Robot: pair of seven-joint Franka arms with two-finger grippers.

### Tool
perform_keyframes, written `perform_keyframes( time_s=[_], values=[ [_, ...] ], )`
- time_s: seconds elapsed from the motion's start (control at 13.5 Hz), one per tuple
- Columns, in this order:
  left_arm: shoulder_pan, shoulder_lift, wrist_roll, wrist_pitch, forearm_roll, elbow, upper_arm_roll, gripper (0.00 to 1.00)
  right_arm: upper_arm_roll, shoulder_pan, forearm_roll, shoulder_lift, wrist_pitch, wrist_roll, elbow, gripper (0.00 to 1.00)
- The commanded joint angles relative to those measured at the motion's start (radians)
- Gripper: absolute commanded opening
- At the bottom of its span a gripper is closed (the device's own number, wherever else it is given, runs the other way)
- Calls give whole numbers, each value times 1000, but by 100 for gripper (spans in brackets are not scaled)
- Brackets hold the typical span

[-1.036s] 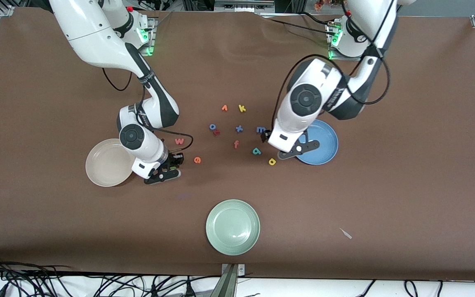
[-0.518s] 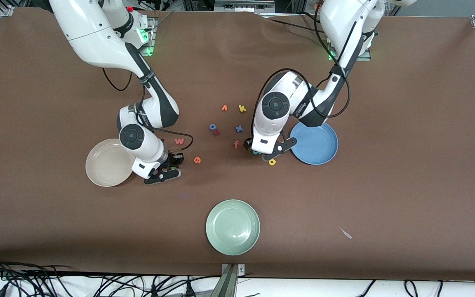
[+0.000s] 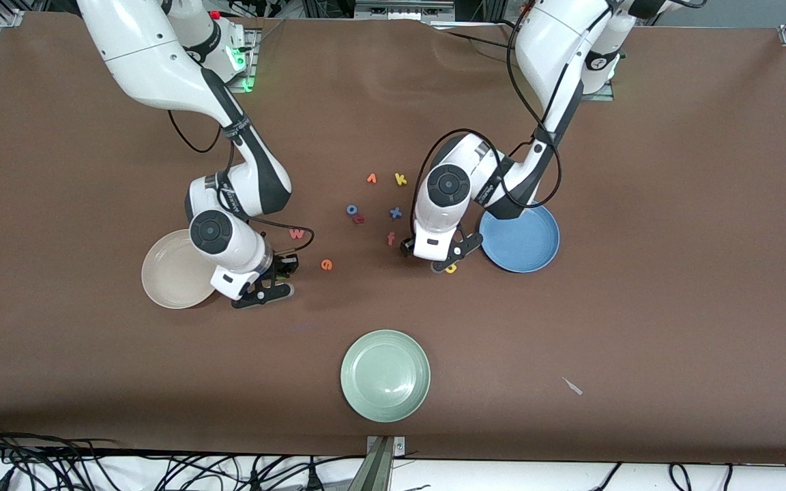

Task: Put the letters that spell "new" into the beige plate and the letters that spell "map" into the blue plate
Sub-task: 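Lower the left gripper to the teal b while the right gripper lifts the c, then grasp the teal b with the left gripper while the right gripper places the c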

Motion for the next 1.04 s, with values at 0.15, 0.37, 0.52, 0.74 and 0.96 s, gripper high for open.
perform_keyframes(
  time_s=[0.15, 0.37, 0.52, 0.74, 0.96],
  values=[
    [-15, 27, -16, 83, -17, -26, 12, 64, -58, -1, -13, -49, -96, -63, -1, 15],
    [-15, 34, -16, 96, -17, -28, 12, 56, -110, -1, -13, -76, -162, -131, -1, 15],
    [-15, 36, -16, 97, -19, -29, 12, 55, -148, -1, -13, -78, -188, -178, -1, 15],
    [-15, 41, -16, 99, -19, -28, 12, 41, -191, -1, -13, -78, -219, -226, -1, 15],
    [-13, 39, -16, 99, -19, -26, 12, 17, -234, -4, -13, -70, -231, -281, -10, 17]
  ],
)
